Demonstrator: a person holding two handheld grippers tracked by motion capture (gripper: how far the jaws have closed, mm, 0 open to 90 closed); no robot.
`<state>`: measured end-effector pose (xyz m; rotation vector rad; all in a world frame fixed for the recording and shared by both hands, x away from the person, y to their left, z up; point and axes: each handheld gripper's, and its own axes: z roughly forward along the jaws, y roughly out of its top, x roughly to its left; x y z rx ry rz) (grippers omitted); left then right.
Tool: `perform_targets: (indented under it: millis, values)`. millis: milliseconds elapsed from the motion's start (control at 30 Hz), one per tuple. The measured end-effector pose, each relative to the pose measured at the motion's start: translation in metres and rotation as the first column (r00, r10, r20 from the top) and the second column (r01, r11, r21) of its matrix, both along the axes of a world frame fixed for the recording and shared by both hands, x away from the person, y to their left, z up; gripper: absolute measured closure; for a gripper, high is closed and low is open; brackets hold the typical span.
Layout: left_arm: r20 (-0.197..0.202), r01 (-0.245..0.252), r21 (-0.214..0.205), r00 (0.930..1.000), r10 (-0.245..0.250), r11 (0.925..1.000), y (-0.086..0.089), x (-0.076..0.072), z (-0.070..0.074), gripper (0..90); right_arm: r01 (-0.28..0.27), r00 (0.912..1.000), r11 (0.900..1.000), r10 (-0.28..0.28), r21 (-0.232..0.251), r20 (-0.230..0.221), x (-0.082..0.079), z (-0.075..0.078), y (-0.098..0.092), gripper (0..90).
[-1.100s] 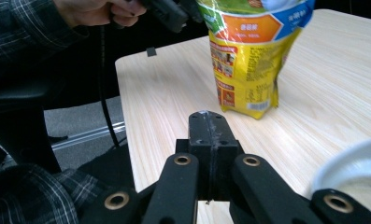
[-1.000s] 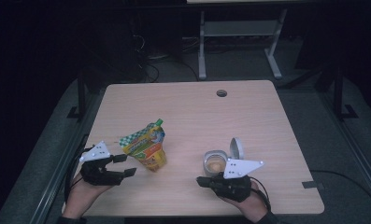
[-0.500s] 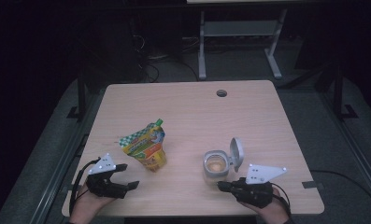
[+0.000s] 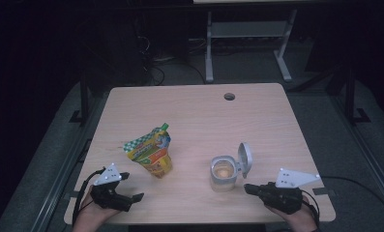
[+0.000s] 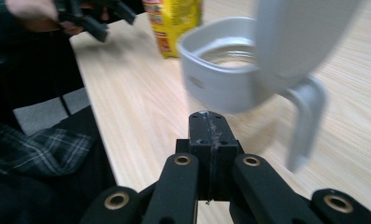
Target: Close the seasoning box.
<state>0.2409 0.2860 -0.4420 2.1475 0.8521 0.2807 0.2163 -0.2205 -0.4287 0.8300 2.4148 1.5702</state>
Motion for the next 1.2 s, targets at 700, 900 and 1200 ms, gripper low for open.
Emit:
perform_targets:
  millis: [700, 900, 1200]
  values:
    - [-0.018, 0.001, 0.019, 0.9998, -0.001, 0.9998, -0.005, 0.003, -0.003, 0.0, 0.124, 0.9901, 0.9907, -0.127, 0.056, 0.059, 0.031, 0.016, -0.016, 90.0]
    - [-0.024, 0.004, 0.021, 0.9997, -0.003, 0.9998, -0.005, 0.003, -0.003, 0.0, 0.124, 0.9889, 0.9895, -0.13, 0.073, 0.072, 0.037, 0.02, -0.012, 90.0]
    - [-0.033, 0.011, 0.015, 0.9994, -0.011, 0.9998, -0.007, 0.004, -0.005, 0.0, 0.12, 0.9867, 0.9874, -0.13, 0.103, 0.097, 0.039, 0.028, -0.009, 90.0]
